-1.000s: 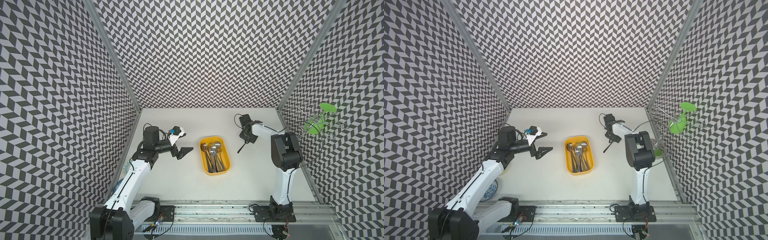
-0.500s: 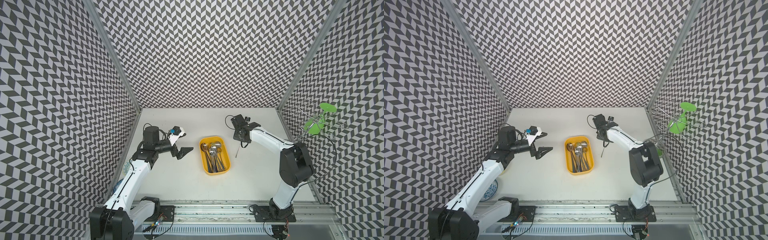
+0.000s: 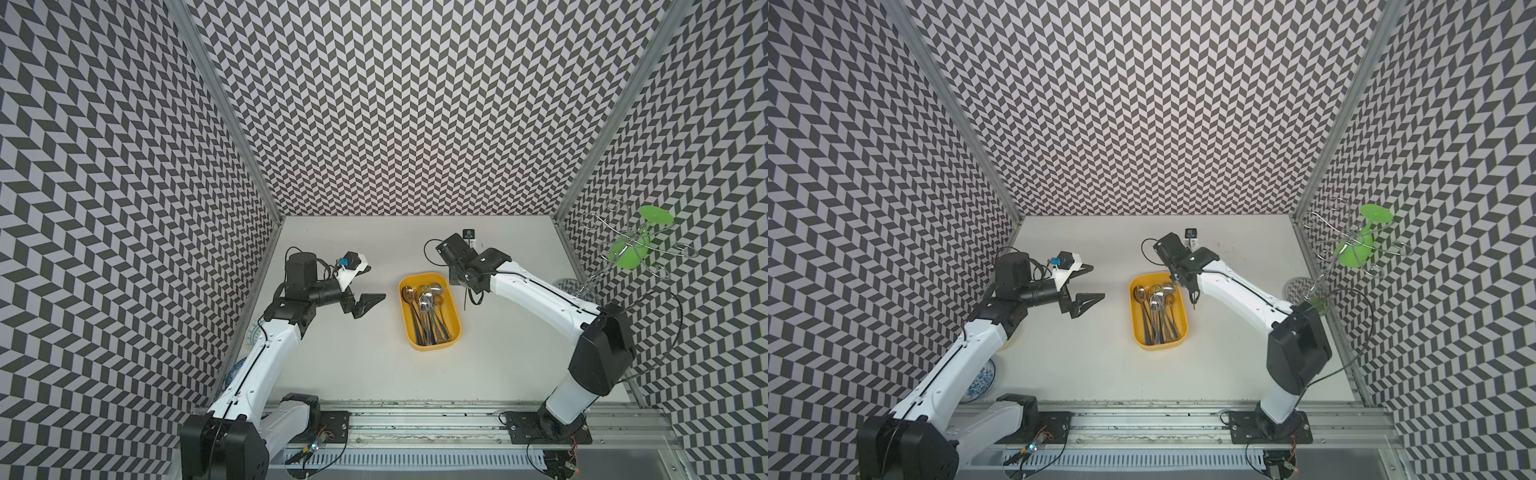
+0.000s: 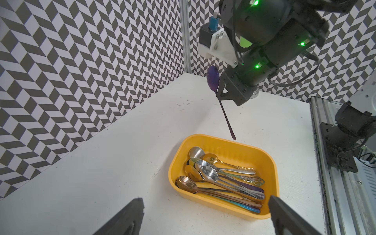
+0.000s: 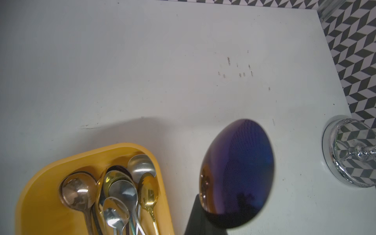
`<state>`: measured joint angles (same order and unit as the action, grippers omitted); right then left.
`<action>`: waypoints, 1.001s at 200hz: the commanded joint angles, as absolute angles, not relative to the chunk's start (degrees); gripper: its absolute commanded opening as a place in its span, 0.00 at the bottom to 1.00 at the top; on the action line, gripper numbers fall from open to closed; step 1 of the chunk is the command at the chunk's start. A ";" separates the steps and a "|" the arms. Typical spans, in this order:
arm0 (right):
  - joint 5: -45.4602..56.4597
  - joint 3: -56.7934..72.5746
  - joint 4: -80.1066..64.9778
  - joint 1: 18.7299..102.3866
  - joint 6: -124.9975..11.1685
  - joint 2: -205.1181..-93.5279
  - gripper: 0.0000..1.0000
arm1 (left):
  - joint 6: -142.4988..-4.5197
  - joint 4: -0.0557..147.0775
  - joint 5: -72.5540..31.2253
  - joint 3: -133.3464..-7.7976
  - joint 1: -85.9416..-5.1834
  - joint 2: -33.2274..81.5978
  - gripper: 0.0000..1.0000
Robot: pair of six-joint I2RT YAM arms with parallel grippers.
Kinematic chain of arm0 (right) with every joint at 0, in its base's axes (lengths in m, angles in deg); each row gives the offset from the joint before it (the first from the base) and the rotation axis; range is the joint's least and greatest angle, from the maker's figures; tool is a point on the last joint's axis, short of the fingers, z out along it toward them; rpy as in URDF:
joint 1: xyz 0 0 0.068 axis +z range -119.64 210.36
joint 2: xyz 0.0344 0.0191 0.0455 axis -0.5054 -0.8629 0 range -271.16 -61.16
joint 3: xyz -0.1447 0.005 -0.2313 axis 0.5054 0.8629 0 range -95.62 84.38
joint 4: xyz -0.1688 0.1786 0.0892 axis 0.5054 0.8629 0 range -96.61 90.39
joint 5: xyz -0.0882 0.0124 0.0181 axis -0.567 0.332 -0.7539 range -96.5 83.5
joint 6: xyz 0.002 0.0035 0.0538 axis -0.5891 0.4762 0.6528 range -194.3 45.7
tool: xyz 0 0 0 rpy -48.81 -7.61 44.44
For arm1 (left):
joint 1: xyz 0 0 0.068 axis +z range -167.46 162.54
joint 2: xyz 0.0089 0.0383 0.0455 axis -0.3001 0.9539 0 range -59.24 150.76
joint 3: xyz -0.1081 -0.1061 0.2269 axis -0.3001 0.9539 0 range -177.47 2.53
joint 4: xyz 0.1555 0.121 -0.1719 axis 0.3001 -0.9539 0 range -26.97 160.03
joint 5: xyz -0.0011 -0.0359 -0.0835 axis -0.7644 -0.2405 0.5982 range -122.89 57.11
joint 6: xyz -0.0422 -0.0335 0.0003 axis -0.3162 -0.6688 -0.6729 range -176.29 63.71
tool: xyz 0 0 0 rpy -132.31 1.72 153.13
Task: Put the spoon into the storage box
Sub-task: Place the spoon in the storage box.
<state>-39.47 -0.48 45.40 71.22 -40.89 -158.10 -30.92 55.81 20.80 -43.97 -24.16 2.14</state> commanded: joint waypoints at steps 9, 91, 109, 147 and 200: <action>-42.64 -4.65 49.24 76.00 -41.41 -155.60 0.00 | -31.54 56.71 22.03 -43.94 -23.62 2.01 1.00; -41.03 -6.90 55.35 83.48 -38.06 -159.33 0.00 | -31.34 56.20 21.76 -44.13 -23.48 1.85 1.00; -40.74 -5.37 54.17 83.83 -38.14 -159.51 0.00 | -31.25 56.93 21.88 -43.33 -23.37 1.56 1.00; -39.14 -2.94 55.06 84.42 -36.40 -159.43 0.00 | -31.35 56.59 22.11 -43.63 -23.41 1.21 1.00; -38.66 -1.18 54.82 84.94 -36.17 -161.17 0.25 | -31.83 57.19 21.71 -43.26 -23.30 1.08 1.00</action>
